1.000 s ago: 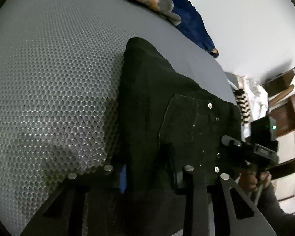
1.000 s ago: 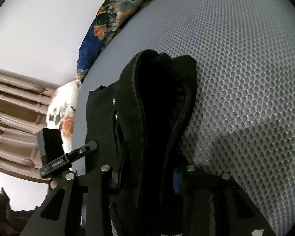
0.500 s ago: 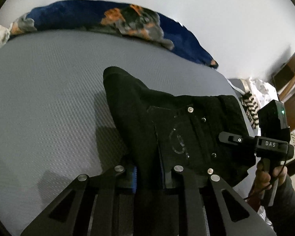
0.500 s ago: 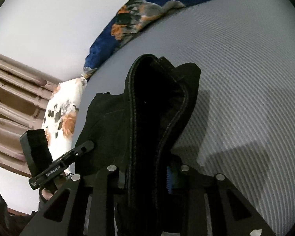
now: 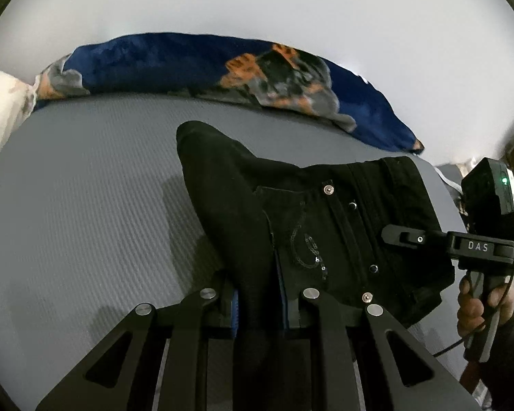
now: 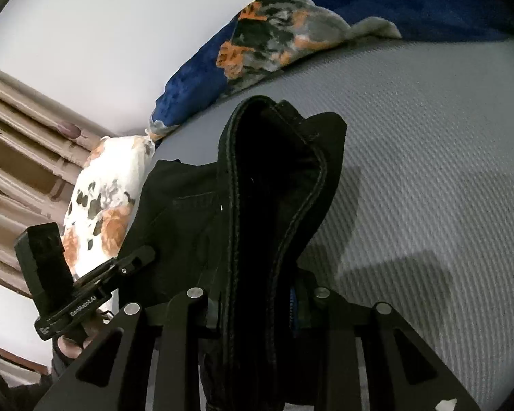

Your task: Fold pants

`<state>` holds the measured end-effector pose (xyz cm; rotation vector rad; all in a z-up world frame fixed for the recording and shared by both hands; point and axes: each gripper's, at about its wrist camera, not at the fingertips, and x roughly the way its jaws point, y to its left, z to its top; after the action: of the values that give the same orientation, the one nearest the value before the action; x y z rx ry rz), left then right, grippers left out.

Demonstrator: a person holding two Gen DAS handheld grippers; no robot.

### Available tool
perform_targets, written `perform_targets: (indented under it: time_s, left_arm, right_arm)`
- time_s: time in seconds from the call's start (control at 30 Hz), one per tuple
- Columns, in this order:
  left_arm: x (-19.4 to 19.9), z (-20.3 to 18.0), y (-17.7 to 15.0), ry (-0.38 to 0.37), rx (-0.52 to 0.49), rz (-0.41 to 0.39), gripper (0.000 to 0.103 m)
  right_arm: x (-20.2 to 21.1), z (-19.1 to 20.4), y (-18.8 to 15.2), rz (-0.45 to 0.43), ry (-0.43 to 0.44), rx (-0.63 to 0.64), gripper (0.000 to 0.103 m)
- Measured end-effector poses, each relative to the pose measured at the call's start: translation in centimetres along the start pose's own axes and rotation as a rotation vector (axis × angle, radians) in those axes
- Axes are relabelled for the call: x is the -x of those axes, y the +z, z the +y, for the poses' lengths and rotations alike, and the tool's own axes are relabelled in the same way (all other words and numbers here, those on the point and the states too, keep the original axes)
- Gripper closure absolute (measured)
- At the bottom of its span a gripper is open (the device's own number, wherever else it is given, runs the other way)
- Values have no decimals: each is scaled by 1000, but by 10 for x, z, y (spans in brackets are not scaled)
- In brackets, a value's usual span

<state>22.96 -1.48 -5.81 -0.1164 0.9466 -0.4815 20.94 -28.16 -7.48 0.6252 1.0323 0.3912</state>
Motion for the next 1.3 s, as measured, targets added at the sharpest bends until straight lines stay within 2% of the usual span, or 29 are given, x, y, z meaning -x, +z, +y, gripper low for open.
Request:
perform_targets:
  time_s: [0.2,0.3,0.37,0.4,0.47,0.6,0.67,0.73,0.87,1.0,1.2,1.3]
  left_arm:
    - [-18,16,13,30,0,-9,86]
    - [-31,26,12,50,-2,10,86]
    - [-39,35,7,53,9,34,82]
    - [-43,40,4,46,20,49,80]
    - [-50,45,-4,57,23,67,70]
    - [-53,46,-10,97,19,63,59]
    - [-51,46,-9,129,11,56,44]
    - [-46,46,-8,154,6,57,39]
    - [-29,43,-12,194,-5,74,39]
    - [-10,32,-27,246,-58,71,39]
    - [23,18,-53,308,-58,56,39]
    - [43,7,-65,333,-74,32,35]
  right_arm:
    - [-20,-3,19,-6,-14,5,77]
    - [-31,-9,21,-8,-63,9,77]
    - [-35,-15,18,-8,-104,16,75]
    - [-35,-18,16,-8,-120,11,70]
    - [-37,-21,12,-18,-155,17,65]
    - [-37,-18,6,-36,-225,40,56]
    - [-37,-17,5,-36,-250,36,52]
    - [-32,-16,1,-35,-267,35,52]
    - [-14,-12,-13,-49,-328,39,49]
    - [7,-10,-30,-93,-313,-8,48]
    - [36,21,-64,-182,-383,55,47]
    - [43,39,-84,-202,-405,81,41]
